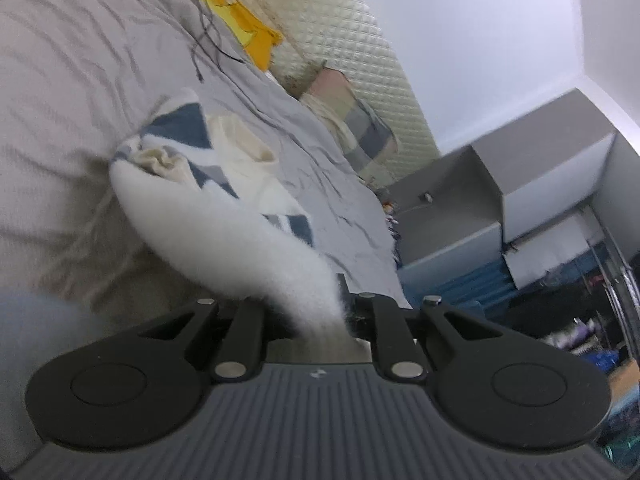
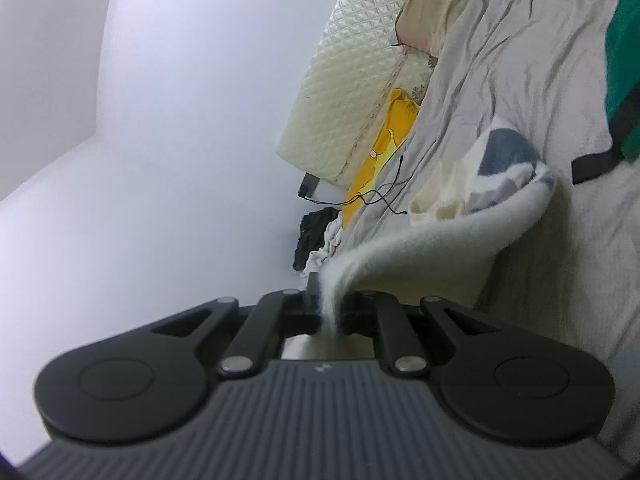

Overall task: Fold large clothes
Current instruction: 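Lift the hem with both tools and fold it toward the collar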

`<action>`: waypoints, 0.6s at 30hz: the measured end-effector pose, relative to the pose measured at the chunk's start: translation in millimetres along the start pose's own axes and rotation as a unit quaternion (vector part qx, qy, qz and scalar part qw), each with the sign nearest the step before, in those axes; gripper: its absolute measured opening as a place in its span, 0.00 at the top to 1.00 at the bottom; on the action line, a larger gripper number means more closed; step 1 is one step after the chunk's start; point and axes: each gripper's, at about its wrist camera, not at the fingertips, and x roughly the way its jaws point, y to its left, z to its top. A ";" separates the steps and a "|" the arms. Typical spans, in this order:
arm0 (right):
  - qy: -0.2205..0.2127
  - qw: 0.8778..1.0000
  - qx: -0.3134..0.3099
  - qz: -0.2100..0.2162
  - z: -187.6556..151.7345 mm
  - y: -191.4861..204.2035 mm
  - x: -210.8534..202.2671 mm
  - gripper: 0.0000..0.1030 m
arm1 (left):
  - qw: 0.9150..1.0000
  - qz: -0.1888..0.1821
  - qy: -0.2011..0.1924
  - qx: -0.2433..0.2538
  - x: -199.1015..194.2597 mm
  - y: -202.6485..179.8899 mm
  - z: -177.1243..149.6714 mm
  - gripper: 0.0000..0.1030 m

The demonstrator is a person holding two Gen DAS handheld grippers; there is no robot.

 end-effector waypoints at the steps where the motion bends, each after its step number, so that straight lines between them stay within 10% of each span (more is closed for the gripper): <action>1: -0.004 1.000 -0.003 0.002 -2.4 2.5 -5.4 0.90 | 1.000 -0.003 0.003 0.011 -6.2 -4.5 -6.7 0.85; 10: -0.018 0.999 -0.020 -0.021 36.4 22.1 23.5 0.90 | 0.999 -0.039 -0.015 0.019 2.7 -20.6 17.0 0.85; 18: -0.030 0.996 -0.014 -0.082 105.8 4.7 129.9 0.90 | 0.997 0.016 -0.071 0.014 93.7 -27.2 98.0 0.85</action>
